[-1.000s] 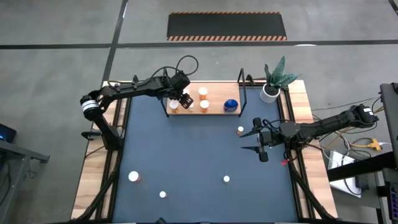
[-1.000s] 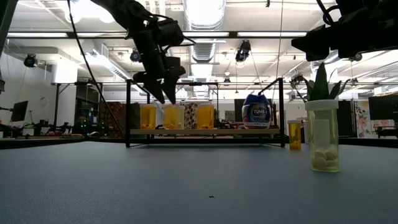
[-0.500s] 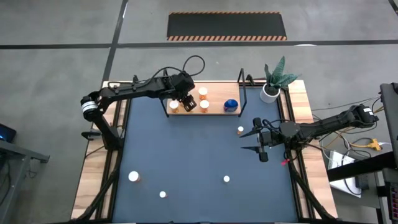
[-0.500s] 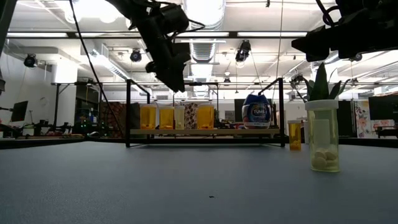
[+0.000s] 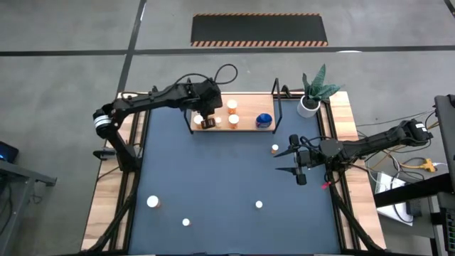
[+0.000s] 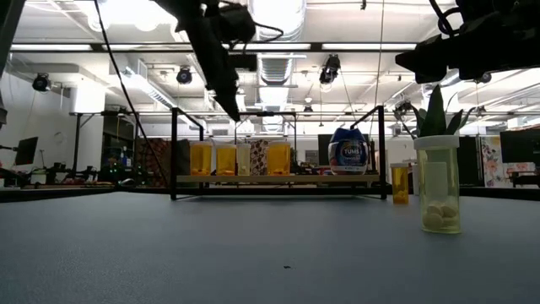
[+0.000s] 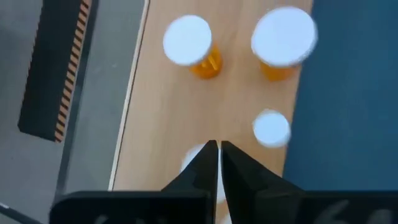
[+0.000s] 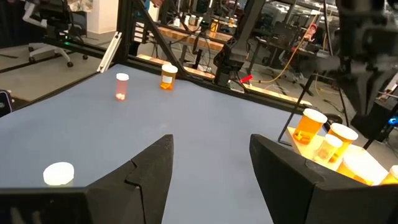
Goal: Pick and place medicine bottles onto shelf by color
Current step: Put the orange pill bottle on the shelf
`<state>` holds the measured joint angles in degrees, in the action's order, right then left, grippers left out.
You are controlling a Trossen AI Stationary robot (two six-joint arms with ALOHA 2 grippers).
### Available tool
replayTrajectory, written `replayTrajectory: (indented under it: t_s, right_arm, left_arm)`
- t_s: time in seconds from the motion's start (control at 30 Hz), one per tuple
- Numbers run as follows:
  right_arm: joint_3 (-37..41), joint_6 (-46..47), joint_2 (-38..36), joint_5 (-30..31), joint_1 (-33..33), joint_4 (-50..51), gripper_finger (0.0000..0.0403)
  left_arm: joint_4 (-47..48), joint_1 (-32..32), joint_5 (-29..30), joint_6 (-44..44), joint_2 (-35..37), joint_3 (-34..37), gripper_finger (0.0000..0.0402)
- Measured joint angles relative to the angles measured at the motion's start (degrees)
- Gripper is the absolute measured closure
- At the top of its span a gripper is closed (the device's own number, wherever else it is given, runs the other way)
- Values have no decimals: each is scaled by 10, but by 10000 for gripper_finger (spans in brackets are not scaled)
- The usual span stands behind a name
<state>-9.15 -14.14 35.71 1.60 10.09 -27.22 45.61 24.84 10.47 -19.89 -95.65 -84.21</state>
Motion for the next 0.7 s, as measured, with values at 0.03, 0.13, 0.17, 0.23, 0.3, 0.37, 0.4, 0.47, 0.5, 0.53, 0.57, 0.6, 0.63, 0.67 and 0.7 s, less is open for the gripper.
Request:
replayTrajectory:
  t_s: [0.03, 0.13, 0.17, 0.23, 0.3, 0.37, 0.4, 0.47, 0.5, 0.53, 0.57, 0.6, 0.63, 0.67, 0.7]
  right_arm:
    - [0, 0, 0, 0, 0, 0, 200]
    - [0, 0, 0, 1, 0, 0, 200]
    - [0, 1, 0, 1, 0, 0, 200]
    - [0, 1, 0, 1, 0, 4, 200]
    - [0, 1, 0, 1, 0, 7, 200]
    - [0, 1, 0, 1, 0, 6, 200]
    - [0, 1, 0, 1, 0, 6, 200]
    - [0, 0, 0, 1, 0, 6, 200]
    - [0, 0, 0, 1, 0, 6, 200]
    - [0, 0, 0, 1, 0, 6, 200]
    - [0, 0, 0, 1, 0, 6, 200]
    - [0, 0, 0, 1, 0, 6, 200]
    - [0, 0, 0, 1, 0, 6, 200]
    - [0, 0, 0, 1, 0, 6, 200]
    - [0, 0, 0, 1, 0, 6, 200]
  left_arm:
    - [-2, 2, 0, 0, -8, 1, 401]
    - [5, 2, 6, 15, -32, 3, 401]
    - [5, 2, 7, 18, -39, 3, 401]
    - [10, 2, 19, 20, -52, 3, 401]
    - [10, 2, 38, 22, -60, 3, 401]
    - [14, 2, 51, 30, -63, 3, 401]
    - [13, 3, 58, 31, -64, 2, 401]
    - [12, 3, 77, 31, -65, 2, 402]
    - [12, 3, 86, 33, -65, 2, 402]
    - [12, 3, 92, 36, -65, 2, 402]
    - [12, 3, 96, 43, -66, 2, 402]
    - [12, 4, 96, 46, -66, 3, 402]
    - [14, 5, 96, 51, -66, 3, 402]
    - [14, 6, 97, 57, -66, 3, 402]
    - [14, 7, 97, 60, -66, 3, 402]
